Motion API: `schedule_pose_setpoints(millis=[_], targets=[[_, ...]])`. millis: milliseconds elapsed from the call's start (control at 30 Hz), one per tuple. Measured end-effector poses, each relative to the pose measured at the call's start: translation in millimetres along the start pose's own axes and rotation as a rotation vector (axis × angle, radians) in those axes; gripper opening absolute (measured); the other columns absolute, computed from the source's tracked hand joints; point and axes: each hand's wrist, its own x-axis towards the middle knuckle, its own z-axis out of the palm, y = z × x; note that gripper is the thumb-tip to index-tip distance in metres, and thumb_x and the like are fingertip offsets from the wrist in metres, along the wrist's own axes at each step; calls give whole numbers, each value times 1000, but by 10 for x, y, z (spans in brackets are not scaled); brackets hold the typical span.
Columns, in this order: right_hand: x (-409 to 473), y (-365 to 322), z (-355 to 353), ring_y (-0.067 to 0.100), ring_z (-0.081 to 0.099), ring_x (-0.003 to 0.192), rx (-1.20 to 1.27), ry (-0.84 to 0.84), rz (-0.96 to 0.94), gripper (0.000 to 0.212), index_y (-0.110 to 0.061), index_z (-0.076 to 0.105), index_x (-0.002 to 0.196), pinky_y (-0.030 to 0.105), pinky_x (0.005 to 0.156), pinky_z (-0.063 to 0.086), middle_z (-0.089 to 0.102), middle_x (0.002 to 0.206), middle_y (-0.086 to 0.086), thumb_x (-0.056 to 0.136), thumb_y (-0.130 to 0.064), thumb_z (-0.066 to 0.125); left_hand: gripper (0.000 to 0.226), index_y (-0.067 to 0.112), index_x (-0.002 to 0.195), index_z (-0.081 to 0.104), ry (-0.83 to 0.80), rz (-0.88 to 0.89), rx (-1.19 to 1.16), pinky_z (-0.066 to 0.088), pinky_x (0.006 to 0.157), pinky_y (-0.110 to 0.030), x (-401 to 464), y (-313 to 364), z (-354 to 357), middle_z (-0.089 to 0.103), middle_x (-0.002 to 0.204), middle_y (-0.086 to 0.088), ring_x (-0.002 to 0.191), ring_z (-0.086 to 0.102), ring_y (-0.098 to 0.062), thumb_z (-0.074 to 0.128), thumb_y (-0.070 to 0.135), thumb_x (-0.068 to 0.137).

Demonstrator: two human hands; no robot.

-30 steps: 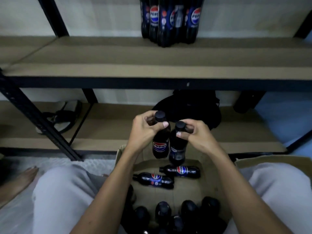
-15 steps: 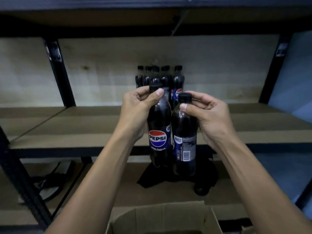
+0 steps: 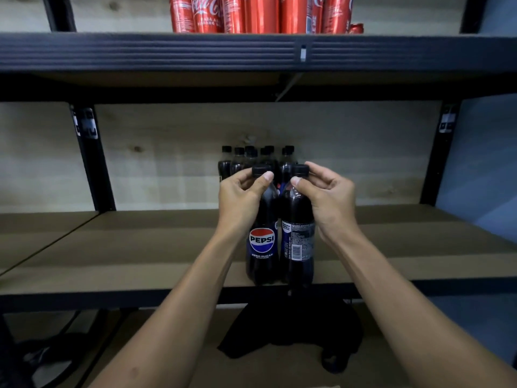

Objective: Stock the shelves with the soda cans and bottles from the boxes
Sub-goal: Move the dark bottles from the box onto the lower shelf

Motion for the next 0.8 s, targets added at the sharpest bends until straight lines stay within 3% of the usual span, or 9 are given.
schedule_pose_setpoints(millis=[133,233,300,367,433,500,600,733,800], targets=[[41,166,-23,15,71,100,-40,54,-53,44,-3,60,129,34,90,56,74,107,4,86,-5,72,51,14,120,64,67,98,272,49,98,-48,-15,-238,90,70,113,-1,110,64,-16,53,55,91],[-40,327,-57,13,65,112,-119,69,-118,39,-9,59,131,39,102,50,71,117,1,93,-17,66,53,17,143,42,48,131,264,41,108,-38,-228,-470,107,57,135,6,127,50,-7,44,46,98],[-141,425,-77,8,58,123,-191,40,-157,43,-12,54,138,37,108,45,64,129,-2,98,-26,59,57,19,151,26,-9,165,258,39,110,-36,-394,-638,58,49,142,11,133,45,-9,45,37,100],[-250,505,-105,5,49,131,-227,-5,-186,49,-16,45,145,30,111,40,55,140,-6,99,-32,54,63,19,154,15,-72,168,252,38,111,-31,-541,-797,-15,43,147,17,136,42,-8,46,29,100],[-337,578,-133,-1,43,134,-231,-54,-208,52,-19,36,149,17,109,36,47,144,-16,100,-29,51,64,18,155,12,-115,163,241,36,112,-35,-630,-925,-79,40,150,12,138,40,-11,44,27,101],[-406,666,-182,-4,40,135,-230,-118,-187,59,-24,24,152,11,105,35,41,145,-22,99,-28,51,65,19,155,11,-155,127,218,35,114,-40,-697,-982,-112,39,152,7,139,39,-14,44,33,100],[-524,829,-311,3,43,136,-294,-204,-154,69,-25,16,155,22,108,38,44,148,-15,98,-28,56,71,21,155,9,-196,76,214,32,116,-40,-707,-1029,-158,36,153,6,140,37,-11,45,41,97],[-581,976,-417,6,54,126,-358,-223,-99,59,-34,31,146,32,105,45,57,134,-17,93,-40,58,74,31,153,15,-215,32,325,29,116,-43,-631,-1116,-191,41,143,11,136,35,-9,44,59,92],[-545,1004,-459,7,56,123,-384,-190,-95,56,-36,37,142,38,105,45,60,131,-13,91,-45,59,81,31,153,15,-193,12,462,27,112,-35,-592,-1145,-172,42,129,6,125,33,-7,40,67,85]])
